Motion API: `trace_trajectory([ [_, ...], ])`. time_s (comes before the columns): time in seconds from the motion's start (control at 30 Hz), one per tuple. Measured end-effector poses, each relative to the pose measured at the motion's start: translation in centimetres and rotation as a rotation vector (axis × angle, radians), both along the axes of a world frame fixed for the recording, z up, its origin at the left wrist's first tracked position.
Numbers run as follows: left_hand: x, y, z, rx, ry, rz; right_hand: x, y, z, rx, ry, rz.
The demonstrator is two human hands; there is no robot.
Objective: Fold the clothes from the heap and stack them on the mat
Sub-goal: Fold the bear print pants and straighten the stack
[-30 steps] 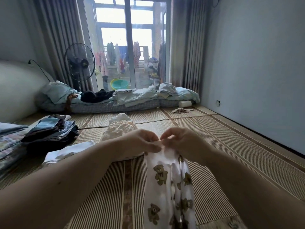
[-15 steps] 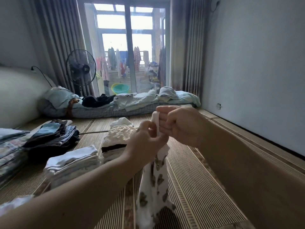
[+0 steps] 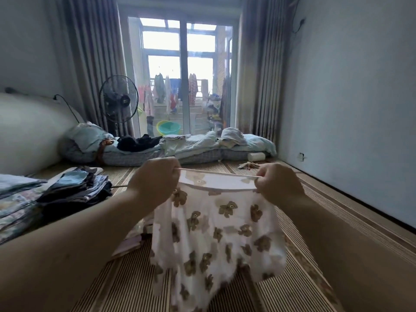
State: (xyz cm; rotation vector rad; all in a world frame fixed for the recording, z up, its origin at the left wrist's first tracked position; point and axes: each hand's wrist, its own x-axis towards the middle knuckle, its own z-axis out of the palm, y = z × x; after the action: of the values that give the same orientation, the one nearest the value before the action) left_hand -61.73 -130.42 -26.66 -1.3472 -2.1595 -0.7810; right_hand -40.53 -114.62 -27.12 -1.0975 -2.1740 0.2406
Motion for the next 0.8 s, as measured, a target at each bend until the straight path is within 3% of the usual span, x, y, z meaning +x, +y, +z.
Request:
trace_trajectory([
  [0.13,-1.7,-1.4,0.3,0.052,-0.259,-0.035,1.2,-0.1,-0.3,-0.547,0.371,0.350],
  [0.2,-1.2,-1.0,-0.2,-0.037,-0.503,-0.205,1.2,-0.7,-0.3,-0.620,0.446,0.471],
  [0.23,-0.9,-0.9,-0.1,0.007,-0.512,-0.270,1.2,-0.9,-0.2,-0.610,0.445,0.500],
  [0.27,-1.1,-0.6,-0.1,0.045,-0.641,-0.233,1.4,-1.0,-0.1,-0.581,0.426,0.523],
  [0.3,-1.2,-0.7,-0.5,0.079,-0.564,-0.196,1.6,-1.0,0.1,-0.546,0.393,0.547],
  [0.37,-2.5,-1.1,-0.7,0.031,-0.730,-0.276,2.5,-0.5,0.4,-0.413,0.247,0.562],
  [0.43,-2.9,-2.1,-0.1,-0.021,-0.675,-0.394,3.4,0.5,0.5,-0.175,-0.082,0.476],
  [0.5,-3.2,-3.1,0.4,-0.179,-0.410,-0.398,4.3,1.6,0.2,-0.052,-0.366,0.389],
  [0.53,-3.6,-3.4,0.6,-0.278,-0.215,-0.323,4.7,2.1,0.0,-0.052,-0.407,0.353],
  [0.6,-3.9,-3.8,1.0,-0.429,0.067,-0.162,5.6,2.8,-0.4,-0.093,-0.300,0.316],
  [0.67,-4.5,-4.3,0.9,-0.477,0.140,-0.134,6.6,3.2,-0.6,-0.132,-0.060,0.308],
  [0.73,-5.6,-5.1,0.6,-0.450,-0.042,-0.125,7.7,3.3,-0.6,-0.182,0.197,0.309],
  [0.8,-6.1,-6.0,0.1,-0.352,-0.453,-0.250,8.7,3.1,-0.3,-0.290,0.371,0.363],
])
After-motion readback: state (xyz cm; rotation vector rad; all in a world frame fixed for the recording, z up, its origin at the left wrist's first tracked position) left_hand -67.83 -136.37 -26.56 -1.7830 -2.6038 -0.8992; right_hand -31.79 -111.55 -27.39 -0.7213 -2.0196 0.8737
